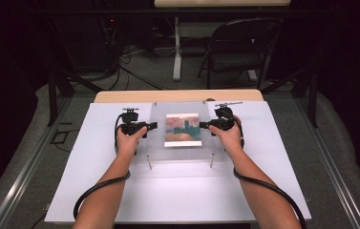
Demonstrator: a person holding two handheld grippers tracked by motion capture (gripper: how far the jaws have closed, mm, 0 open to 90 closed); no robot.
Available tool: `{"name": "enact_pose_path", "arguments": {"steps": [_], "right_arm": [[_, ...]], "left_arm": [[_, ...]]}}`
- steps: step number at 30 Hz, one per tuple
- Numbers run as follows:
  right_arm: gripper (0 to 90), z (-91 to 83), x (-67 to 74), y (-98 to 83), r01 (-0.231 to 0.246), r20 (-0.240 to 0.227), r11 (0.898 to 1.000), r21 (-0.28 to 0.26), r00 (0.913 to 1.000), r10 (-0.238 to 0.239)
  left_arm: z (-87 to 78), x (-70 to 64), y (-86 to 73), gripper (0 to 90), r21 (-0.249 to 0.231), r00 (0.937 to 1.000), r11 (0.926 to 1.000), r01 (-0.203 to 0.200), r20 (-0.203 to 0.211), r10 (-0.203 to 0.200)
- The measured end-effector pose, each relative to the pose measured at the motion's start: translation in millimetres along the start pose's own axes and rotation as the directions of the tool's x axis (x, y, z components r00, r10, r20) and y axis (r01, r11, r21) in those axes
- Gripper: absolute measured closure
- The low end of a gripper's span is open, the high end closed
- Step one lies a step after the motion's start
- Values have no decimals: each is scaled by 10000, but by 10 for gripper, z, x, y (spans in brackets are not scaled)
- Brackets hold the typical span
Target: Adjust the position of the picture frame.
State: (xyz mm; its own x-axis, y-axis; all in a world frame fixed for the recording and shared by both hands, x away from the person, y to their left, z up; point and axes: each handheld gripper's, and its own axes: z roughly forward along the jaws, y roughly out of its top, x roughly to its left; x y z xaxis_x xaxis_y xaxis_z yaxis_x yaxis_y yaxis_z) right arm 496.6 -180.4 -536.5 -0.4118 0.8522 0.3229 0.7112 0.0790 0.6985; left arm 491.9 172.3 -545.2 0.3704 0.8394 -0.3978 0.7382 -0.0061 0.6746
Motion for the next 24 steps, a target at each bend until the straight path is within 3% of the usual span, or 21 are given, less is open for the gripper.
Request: {"name": "enact_pose_path", "arguments": {"steps": [7, 9, 17, 24], "right_arm": [[339, 17, -18, 0, -198, -109, 9998, 26, 9997, 198], [328, 22, -23, -10, -316, -175, 9995, 0, 9993, 316], [314, 18, -42, -17, -638, -349, 9978, 200, 9973, 645], [288, 37, -51, -37, -816, -480, 9966, 120, 9955, 821]], "left_arm": [[50, -66, -3, 350, 103, 9995, 9999, 6, 302, -9], [62, -93, -2, 326, 128, 9998, 9999, -32, 206, 29], [71, -71, -7, 318, 235, 9984, 9991, 356, 433, -366], [76, -69, -29, 282, 274, 9974, 9988, 403, 580, -418]]}}
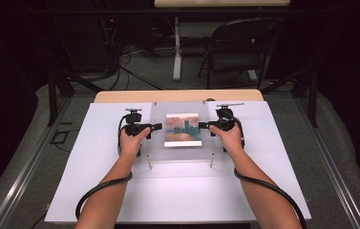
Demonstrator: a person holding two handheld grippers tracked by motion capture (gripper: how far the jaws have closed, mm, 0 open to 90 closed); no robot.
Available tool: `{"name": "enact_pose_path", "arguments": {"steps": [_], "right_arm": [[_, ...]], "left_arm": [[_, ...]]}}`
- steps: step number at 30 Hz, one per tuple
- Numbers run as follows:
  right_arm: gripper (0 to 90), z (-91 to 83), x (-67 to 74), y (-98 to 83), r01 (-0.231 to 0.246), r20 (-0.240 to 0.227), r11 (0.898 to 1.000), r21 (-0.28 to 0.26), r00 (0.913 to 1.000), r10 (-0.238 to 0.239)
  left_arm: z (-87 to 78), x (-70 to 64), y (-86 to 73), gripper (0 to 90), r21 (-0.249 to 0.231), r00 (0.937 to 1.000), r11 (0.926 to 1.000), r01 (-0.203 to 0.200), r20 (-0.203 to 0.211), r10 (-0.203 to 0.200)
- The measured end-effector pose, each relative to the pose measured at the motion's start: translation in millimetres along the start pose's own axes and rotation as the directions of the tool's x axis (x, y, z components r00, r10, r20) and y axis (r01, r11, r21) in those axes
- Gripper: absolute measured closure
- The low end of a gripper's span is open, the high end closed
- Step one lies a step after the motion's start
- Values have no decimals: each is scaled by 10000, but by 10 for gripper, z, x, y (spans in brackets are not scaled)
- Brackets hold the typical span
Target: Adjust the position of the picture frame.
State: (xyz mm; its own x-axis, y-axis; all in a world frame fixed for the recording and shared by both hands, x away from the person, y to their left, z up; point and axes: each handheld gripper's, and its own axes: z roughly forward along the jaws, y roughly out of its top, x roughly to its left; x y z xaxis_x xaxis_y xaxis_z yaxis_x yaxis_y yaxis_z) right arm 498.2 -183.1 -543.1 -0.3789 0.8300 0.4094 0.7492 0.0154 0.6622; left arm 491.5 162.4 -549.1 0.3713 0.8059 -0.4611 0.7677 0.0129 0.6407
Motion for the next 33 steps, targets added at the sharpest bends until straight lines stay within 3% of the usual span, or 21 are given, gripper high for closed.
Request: {"name": "enact_pose_path", "arguments": {"steps": [5, 33], "right_arm": [[284, 13, -11, -17, -255, -301, 9997, 44, 9992, 256], [269, 27, -2, -25, -323, -363, 9995, 53, 9988, 325]], "left_arm": [[15, -4, -12, 277, 15, 9997, 9999, 137, 198, -138], [33, 15, -22, 272, 42, 9985, 9996, 295, 462, -297]]}}
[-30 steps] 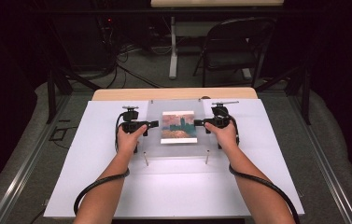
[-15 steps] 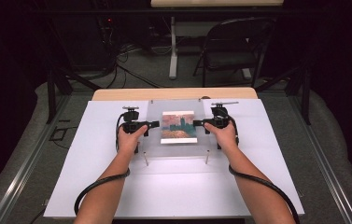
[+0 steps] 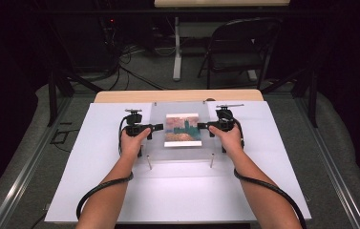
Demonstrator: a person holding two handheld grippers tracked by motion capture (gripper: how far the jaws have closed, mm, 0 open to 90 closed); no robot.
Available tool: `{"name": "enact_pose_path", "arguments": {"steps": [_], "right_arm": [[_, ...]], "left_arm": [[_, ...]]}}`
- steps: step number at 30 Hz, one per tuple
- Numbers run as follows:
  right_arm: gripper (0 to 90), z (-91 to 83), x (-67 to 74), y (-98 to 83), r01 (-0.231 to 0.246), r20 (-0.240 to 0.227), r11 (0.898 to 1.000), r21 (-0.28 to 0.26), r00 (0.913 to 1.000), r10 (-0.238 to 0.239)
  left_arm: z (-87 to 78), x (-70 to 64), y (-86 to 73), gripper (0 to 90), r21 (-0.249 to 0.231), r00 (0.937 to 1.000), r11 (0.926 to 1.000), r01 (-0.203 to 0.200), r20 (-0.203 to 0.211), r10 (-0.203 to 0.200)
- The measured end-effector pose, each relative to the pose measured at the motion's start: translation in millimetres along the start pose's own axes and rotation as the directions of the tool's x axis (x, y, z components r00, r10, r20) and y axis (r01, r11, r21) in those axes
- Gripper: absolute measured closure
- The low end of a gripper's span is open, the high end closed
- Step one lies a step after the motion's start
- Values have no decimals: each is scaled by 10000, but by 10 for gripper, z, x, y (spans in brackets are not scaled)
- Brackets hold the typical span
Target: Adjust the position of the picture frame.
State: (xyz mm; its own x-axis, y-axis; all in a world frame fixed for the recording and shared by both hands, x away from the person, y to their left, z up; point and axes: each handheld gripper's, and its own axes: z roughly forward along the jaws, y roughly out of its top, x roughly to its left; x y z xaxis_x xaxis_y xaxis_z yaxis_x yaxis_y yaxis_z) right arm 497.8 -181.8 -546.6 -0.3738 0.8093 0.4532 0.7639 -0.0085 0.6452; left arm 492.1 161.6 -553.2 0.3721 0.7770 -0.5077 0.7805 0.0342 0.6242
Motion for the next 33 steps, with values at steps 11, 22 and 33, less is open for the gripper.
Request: {"name": "enact_pose_path", "arguments": {"steps": [11, 22, 33], "right_arm": [[267, 13, 5, -4, -56, 16, 9999, -97, 10000, 56], [269, 8, 4, -3, 1, 12, 10000, -58, 10000, -1], [275, -1, 14, -13, 31, 68, 9999, -162, 10000, -30]], "left_arm": [[8, 8, 3, 276, -67, 10000, 10000, 37, 15, -37], [2, 26, -2, 292, -155, 9999, 9998, 84, 90, -83], [-7, 43, 0, 308, -186, 9998, 9998, 94, 190, -91]]}}
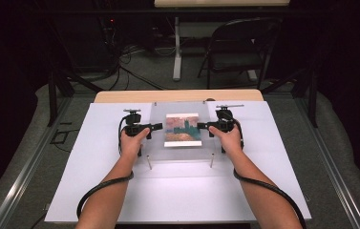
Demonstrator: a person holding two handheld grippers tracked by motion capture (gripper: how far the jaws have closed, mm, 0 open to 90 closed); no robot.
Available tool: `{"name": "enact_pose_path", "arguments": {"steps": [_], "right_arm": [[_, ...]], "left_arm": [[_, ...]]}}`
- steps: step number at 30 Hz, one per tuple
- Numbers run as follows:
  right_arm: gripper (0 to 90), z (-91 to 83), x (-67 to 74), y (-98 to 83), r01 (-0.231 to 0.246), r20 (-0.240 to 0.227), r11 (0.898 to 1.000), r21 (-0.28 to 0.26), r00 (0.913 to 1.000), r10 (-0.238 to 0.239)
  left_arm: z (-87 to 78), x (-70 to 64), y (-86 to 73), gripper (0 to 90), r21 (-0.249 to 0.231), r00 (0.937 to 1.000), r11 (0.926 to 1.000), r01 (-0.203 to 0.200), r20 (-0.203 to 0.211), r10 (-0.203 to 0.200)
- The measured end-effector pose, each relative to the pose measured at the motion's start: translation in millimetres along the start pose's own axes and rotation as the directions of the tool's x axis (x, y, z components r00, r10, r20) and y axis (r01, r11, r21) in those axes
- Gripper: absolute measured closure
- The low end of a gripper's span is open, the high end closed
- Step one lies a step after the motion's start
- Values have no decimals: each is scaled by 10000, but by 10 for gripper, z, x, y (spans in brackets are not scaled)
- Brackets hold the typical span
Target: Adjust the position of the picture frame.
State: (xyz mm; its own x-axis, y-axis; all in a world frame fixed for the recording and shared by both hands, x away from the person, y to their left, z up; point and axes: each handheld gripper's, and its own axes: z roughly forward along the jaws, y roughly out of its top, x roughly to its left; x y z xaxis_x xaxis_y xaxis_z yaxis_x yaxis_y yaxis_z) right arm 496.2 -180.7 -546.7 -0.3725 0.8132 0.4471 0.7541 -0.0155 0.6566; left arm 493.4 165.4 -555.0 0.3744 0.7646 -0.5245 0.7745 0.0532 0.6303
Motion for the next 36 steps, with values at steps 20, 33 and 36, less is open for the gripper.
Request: {"name": "enact_pose_path", "arguments": {"steps": [20, 33, 36], "right_arm": [[284, -57, 24, 9, 225, 19, 9997, -67, 9997, -225], [309, -143, 66, 27, 444, -9, 9986, -274, 9990, -445], [314, -171, 80, 41, 577, -8, 9980, -253, 9983, -577]], "left_arm": [[-50, -7, 30, 340, -74, 9999, 9999, -83, 143, 84], [-131, -45, 52, 381, -283, 9996, 9994, -192, 223, 198], [-158, -50, 63, 393, -322, 9994, 9992, -236, 253, 244]]}}
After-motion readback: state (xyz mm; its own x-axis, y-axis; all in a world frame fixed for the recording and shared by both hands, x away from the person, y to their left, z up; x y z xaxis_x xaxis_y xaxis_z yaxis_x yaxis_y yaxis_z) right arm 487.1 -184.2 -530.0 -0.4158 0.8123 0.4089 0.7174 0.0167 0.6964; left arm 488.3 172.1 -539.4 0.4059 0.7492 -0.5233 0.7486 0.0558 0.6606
